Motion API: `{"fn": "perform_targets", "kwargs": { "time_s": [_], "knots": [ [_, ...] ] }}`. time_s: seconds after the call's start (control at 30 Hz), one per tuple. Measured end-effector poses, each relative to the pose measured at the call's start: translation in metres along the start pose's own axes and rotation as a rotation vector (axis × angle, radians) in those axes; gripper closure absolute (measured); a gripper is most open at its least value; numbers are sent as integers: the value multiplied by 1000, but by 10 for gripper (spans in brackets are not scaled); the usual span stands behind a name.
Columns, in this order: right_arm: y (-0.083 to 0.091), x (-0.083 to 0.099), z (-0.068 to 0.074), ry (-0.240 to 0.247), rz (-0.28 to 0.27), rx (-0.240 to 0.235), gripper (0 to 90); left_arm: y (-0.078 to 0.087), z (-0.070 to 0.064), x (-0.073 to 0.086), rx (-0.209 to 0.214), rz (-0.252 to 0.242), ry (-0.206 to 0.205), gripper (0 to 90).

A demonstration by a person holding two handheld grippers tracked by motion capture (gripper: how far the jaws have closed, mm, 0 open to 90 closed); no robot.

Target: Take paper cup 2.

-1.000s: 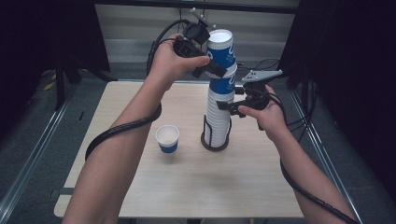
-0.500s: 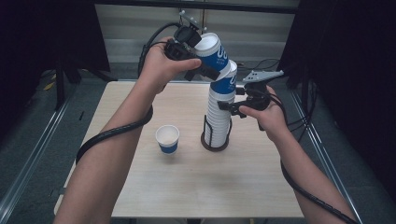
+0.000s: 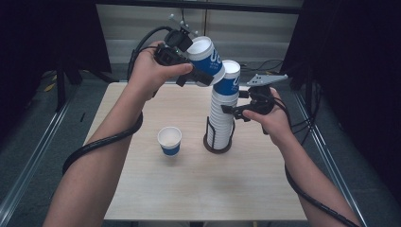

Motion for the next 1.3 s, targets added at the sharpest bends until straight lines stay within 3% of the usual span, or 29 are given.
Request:
{"fn": "perform_targets", "kwargs": {
  "time_s": [0.53, 1.3],
  "knots": [
    [9, 14, 4, 7, 22, -16, 162, 6, 9, 29, -11, 28, -2, 271],
    [12, 39, 15, 51, 76, -61, 160, -19, 14, 68, -12, 107, -22, 271]
  ]
}}
Point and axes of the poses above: each handheld gripper's, and its own axes: y roughly backward along the jaws, x roughly out of its underside, z roughly to its left, the point moved 3 cm from there along -y, roughly forward along the jaws, and after that the axes turned 10 degrees about y, right-handed, at the moved point
